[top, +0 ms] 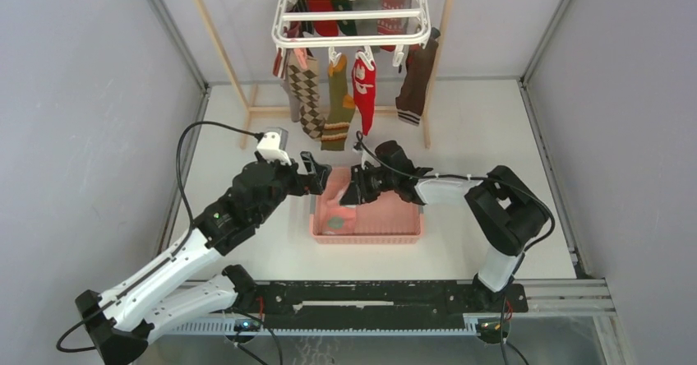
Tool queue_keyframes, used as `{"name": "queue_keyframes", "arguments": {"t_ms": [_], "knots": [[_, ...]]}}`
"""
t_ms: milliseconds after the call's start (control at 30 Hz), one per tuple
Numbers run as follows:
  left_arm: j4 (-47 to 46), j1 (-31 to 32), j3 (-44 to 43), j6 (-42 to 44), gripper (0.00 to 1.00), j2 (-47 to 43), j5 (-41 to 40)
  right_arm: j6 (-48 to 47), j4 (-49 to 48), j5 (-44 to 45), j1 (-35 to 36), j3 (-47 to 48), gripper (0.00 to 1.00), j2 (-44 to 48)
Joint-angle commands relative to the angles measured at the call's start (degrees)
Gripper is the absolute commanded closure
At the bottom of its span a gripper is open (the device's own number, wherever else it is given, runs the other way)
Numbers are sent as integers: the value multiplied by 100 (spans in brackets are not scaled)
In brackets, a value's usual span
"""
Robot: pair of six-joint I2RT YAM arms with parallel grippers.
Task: Remove the socks clipped to the hanger
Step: Place the sock in the bin.
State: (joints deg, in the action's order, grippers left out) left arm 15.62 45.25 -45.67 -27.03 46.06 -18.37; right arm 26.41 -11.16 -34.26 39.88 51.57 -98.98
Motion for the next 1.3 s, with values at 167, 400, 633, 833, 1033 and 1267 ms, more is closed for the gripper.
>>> {"name": "queue_keyframes", "arguments": {"t_ms": [167, 400, 633, 833, 1033, 1267], "knots": [[-202, 25, 203, -62, 0, -125, -272, -260, 456, 592, 419, 157, 44, 47], [-188, 19, 273, -41, 0, -145, -418, -463, 1299, 1198, 585, 37, 33, 915], [-182, 19, 349, -48, 0, -262, -609, -720, 2261, 1780, 612, 209, 21, 1878], [-238, 26, 366, -58, 0, -235, -616, -830, 2584, 2048, 596, 239, 24, 2425], [-296, 19, 374, -109, 0, -156, -563, -799, 2170, 1997, 505, 239, 42, 2103], [-331, 23, 366, -118, 0, -116, -541, -607, 1338, 1862, 503, 239, 57, 1125]]}}
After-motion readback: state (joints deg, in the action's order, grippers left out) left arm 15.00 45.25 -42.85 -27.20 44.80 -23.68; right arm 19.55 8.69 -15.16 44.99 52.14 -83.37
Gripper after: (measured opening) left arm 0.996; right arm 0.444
